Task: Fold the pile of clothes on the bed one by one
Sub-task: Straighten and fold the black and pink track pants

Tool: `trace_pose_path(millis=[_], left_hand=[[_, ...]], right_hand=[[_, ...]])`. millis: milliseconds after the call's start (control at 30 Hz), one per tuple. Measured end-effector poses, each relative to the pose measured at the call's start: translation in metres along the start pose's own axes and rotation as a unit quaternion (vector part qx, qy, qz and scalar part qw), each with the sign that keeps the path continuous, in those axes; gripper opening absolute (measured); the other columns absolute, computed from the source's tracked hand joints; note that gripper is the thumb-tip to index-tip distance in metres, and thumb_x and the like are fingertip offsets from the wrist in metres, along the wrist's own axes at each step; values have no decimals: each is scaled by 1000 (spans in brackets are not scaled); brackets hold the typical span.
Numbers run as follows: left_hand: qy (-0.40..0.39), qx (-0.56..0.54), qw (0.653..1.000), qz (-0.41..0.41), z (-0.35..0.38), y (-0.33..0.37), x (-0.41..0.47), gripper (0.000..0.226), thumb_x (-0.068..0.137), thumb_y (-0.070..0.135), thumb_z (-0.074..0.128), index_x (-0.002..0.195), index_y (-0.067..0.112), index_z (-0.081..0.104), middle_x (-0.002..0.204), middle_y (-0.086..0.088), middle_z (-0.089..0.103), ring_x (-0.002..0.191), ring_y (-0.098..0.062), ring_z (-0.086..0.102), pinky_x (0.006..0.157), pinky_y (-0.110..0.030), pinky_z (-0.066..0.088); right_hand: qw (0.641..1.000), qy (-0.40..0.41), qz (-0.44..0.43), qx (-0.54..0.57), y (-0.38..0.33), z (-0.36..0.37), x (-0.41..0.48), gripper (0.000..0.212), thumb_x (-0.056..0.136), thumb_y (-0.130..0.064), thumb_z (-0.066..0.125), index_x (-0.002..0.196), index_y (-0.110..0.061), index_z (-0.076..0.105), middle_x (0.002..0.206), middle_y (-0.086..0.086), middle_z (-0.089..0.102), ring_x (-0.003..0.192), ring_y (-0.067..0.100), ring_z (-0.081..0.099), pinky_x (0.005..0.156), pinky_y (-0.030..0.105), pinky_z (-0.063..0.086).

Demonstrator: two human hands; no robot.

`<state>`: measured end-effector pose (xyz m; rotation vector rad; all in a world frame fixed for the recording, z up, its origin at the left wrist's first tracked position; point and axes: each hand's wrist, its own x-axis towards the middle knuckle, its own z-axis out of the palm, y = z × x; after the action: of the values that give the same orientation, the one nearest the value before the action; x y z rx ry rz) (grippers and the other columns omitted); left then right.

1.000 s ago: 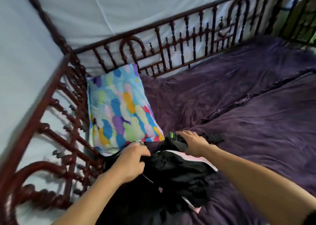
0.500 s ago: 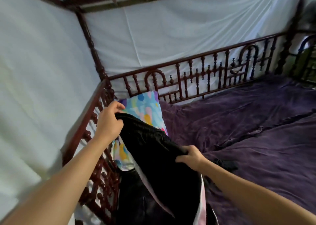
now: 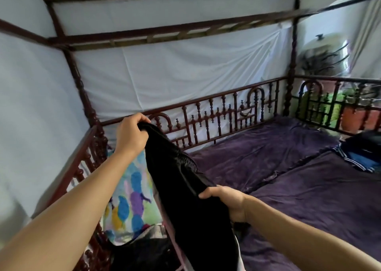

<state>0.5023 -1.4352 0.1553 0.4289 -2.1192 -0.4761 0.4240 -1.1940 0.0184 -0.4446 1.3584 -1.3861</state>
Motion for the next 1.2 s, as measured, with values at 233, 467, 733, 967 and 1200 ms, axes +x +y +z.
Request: trace_pose_path(millis=[233,467,733,967,1200], left_hand=[[-7,10,999,32,1,17,24,28,66,-10,55,81,9,69,81,-13,71,84,-33,65,75,-33,46],[-11,23,999,44,1,38,48,27,66,-8,55,82,10,68,84,-15,70,87,-36,63,78,-35,47],[-11,24,999,25,3,47,61,23,69,-5,56,81,12,66,89,-17,69,92,-38,61,81,-37,48],[103,-64,993,-11,-22,69,114,16,76,0,54,86,2,66,91,-22,67,91,-38,61,81,-39,47],[55,-47,997,4,22,93,140,24,80,2,56,101,2,66,104,-23,66,104,-39,58,92,-38,45]], right_hand=[[975,9,-203,-88,-64,-14,-81,11,63,-11,77,70,-19,74,66,1,63,55,14,62,50,21,48],[931,202,-215,-213,-88,-31,-98,33,69,3,77,98,-12,72,97,14,73,83,25,71,76,38,59],[762,422,-215,-442,-144,-42,-131,36,55,-23,92,60,-11,59,55,-4,49,54,11,48,50,21,40],[860,263,-291,-327,-194,1,-175,46,56,-27,88,89,0,70,94,17,72,98,32,66,92,38,50],[769,390,-361,-355,-189,-39,-174,17,74,-17,82,84,-17,68,76,-6,66,68,8,62,59,25,51]])
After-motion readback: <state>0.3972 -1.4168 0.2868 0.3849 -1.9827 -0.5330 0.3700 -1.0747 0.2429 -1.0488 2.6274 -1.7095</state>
